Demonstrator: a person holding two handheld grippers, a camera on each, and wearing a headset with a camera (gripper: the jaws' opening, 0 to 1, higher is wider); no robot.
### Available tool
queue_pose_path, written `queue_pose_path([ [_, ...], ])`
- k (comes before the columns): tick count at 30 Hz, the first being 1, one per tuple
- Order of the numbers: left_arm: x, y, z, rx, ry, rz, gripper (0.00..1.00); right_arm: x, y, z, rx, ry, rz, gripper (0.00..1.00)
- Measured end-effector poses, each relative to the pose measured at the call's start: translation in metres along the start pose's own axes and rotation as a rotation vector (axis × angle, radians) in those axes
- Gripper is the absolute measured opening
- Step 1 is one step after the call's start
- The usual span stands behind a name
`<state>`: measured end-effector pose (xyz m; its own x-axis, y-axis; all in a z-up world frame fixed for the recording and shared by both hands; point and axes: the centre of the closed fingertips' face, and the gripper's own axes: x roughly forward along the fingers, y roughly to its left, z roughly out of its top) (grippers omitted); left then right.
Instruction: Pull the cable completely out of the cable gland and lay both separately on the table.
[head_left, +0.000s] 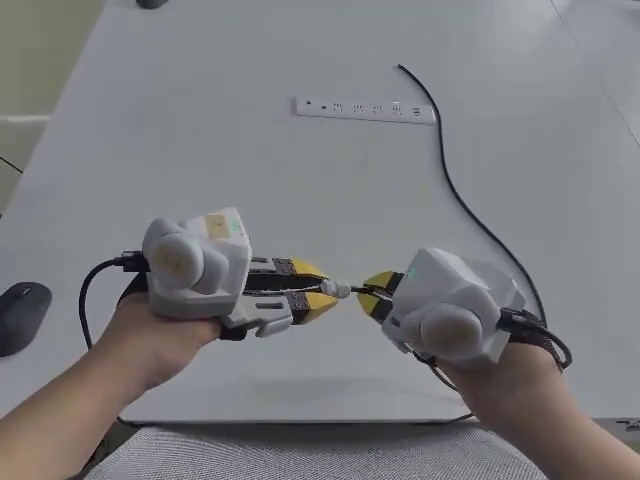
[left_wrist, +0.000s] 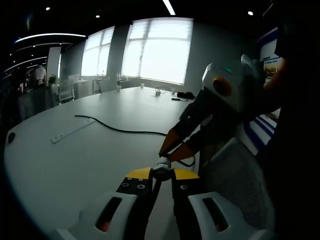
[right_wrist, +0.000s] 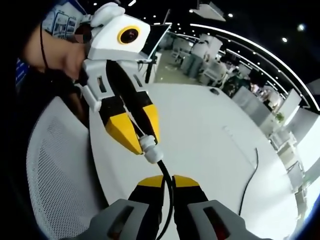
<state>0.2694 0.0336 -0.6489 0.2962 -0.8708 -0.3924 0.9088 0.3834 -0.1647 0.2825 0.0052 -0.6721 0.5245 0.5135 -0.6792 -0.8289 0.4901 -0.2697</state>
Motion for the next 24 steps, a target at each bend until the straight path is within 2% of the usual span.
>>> queue_pose_path([
  [3, 0.000, 0.001, 0.000, 0.000, -0.001, 0.001, 0.15, 0.000, -0.004, -0.004, 0.051, 0.006, -0.010, 0.00],
  [12, 0.001, 0.002, 0.001, -0.002, -0.003, 0.003, 0.15, 0.001, -0.013, -0.023, 0.277, 0.016, -0.024, 0.01],
  [14, 0.000, 0.002, 0.001, -0.003, -0.003, 0.004, 0.15, 0.001, -0.015, -0.027, 0.295, 0.021, -0.029, 0.01],
  [24, 0.001, 0.000, 0.000, -0.003, 0.002, 0.004, 0.15, 0.006, -0.020, -0.057, 0.474, 0.040, -0.049, 0.01],
])
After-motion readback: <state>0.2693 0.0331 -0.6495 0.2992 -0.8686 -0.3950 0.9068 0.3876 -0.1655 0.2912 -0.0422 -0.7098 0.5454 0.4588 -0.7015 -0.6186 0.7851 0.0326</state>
